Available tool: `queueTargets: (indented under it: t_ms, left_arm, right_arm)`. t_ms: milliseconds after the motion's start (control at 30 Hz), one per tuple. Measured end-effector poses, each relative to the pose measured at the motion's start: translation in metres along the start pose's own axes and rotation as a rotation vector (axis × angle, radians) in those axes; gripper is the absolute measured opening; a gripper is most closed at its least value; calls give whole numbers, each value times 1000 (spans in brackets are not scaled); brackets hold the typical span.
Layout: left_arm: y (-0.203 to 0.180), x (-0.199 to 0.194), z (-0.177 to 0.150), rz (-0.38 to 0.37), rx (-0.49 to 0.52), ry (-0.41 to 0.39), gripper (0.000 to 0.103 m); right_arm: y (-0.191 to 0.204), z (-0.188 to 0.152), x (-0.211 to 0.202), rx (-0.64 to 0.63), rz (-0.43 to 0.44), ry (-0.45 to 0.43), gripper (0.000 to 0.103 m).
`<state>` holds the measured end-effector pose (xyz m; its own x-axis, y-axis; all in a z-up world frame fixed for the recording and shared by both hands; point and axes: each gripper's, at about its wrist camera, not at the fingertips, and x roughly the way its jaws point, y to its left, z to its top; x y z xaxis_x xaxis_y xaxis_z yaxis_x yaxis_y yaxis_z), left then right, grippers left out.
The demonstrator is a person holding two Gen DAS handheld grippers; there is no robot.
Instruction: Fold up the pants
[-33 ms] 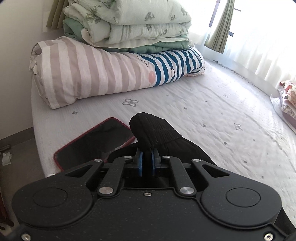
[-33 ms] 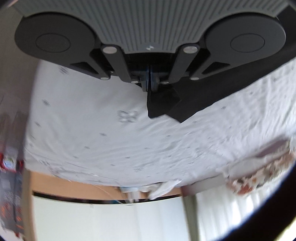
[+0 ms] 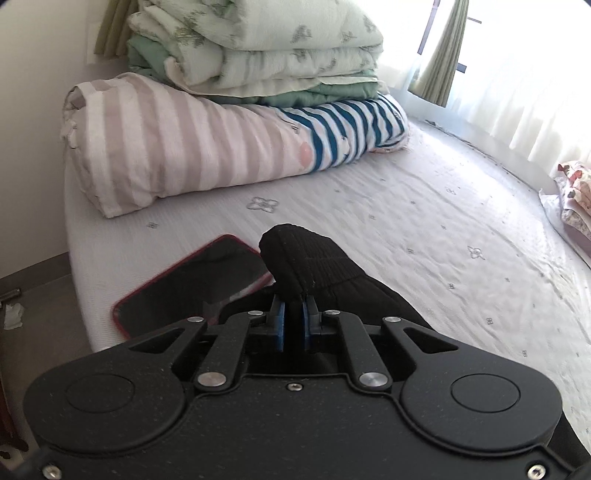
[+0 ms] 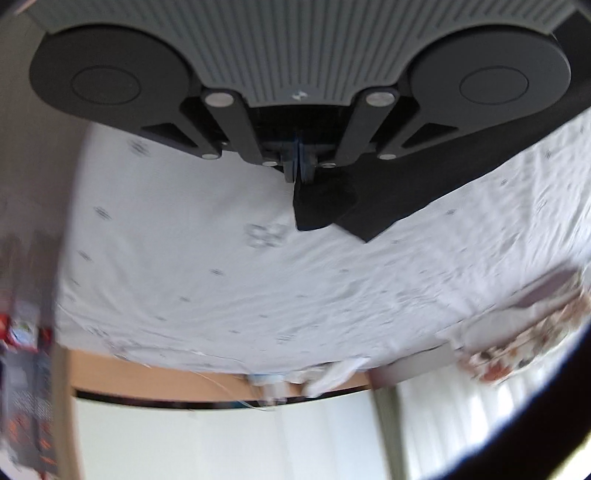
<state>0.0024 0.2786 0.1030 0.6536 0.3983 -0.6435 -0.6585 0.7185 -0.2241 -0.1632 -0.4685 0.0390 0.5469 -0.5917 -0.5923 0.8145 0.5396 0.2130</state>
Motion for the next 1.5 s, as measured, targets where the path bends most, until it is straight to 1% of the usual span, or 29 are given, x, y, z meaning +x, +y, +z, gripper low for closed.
queueTargets:
  t_ms: [67, 133, 167, 233, 333, 400, 467, 500, 533, 567, 667, 767, 867, 967, 1033, 1100, 1133, 1167, 1200, 1233, 1267, 1300, 1400, 1500]
  left_arm:
    - [11, 4, 2, -1, -16, 22, 10]
    - [21, 10, 1, 7, -39, 46, 10]
    - [24, 12, 1, 16, -42, 48, 10]
    - [29, 11, -2, 27, -31, 39, 10]
    - [26, 7, -8, 25, 55, 9, 10]
    - [19, 10, -14, 51, 120, 7, 11]
    - [14, 12, -20, 70, 147, 1, 11]
    - [12, 14, -22, 75, 149, -1, 11]
    - [11, 15, -23, 77, 151, -2, 11]
    - [10, 15, -24, 79, 153, -2, 11]
    - [10, 16, -24, 75, 145, 4, 11]
    - [13, 15, -22, 65, 127, 12, 11]
    - [14, 18, -22, 71, 128, 16, 11]
    - [11, 20, -24, 82, 134, 16, 11]
    - [10, 21, -25, 89, 131, 20, 11]
    - [10, 21, -25, 91, 137, 17, 11]
    - [10, 21, -26, 91, 140, 16, 11]
    - [10, 22, -26, 91, 140, 17, 11]
    - [10, 23, -25, 91, 138, 18, 11]
    - [11, 23, -25, 91, 133, 18, 11]
    - [11, 22, -25, 90, 129, 16, 11]
    - [11, 21, -24, 90, 124, 12, 11]
    - [13, 15, -22, 82, 104, -5, 11]
    - [15, 10, -22, 69, 94, -6, 11]
  right_arm:
    - [-13, -6, 4, 27, -7, 38, 2]
    - [-18, -15, 9, 9, -73, 41, 2]
    - [-22, -17, 10, 10, -84, 38, 2]
    - [-30, -16, 7, 32, -68, 38, 2]
    - [-32, -13, 1, 21, -13, 27, 3]
    - [-32, -13, -1, 46, 14, 27, 12]
    - [-32, -15, -1, 95, 39, 24, 24]
    - [-31, -17, -2, 110, 44, 21, 32]
    - [-31, -19, -3, 122, 51, 14, 49]
    - [-30, -21, -3, 136, 57, 2, 58]
    - [-26, -26, -10, 151, 50, -52, 68]
    - [-24, -28, -11, 162, 57, -75, 73]
    - [-24, -30, -6, 184, 64, -57, 77]
    - [-14, -31, 3, 133, 62, -43, 79]
    - [-8, -32, 1, 120, 76, -53, 82]
    - [-4, -33, 5, 108, 75, -39, 83]
    - [-2, -34, 10, 98, 67, -22, 83]
    - [0, -35, 14, 85, 54, -20, 70]
    - [3, -35, 16, 56, 19, -26, 63]
    - [8, -35, 18, 10, -31, -25, 23]
    - [9, -33, 19, -7, -38, -14, 2]
    - [7, -31, 17, 4, -32, -15, 2]
    - [3, -26, 9, -18, -61, -39, 2]
    - [-4, -23, 0, -26, -75, -54, 2]
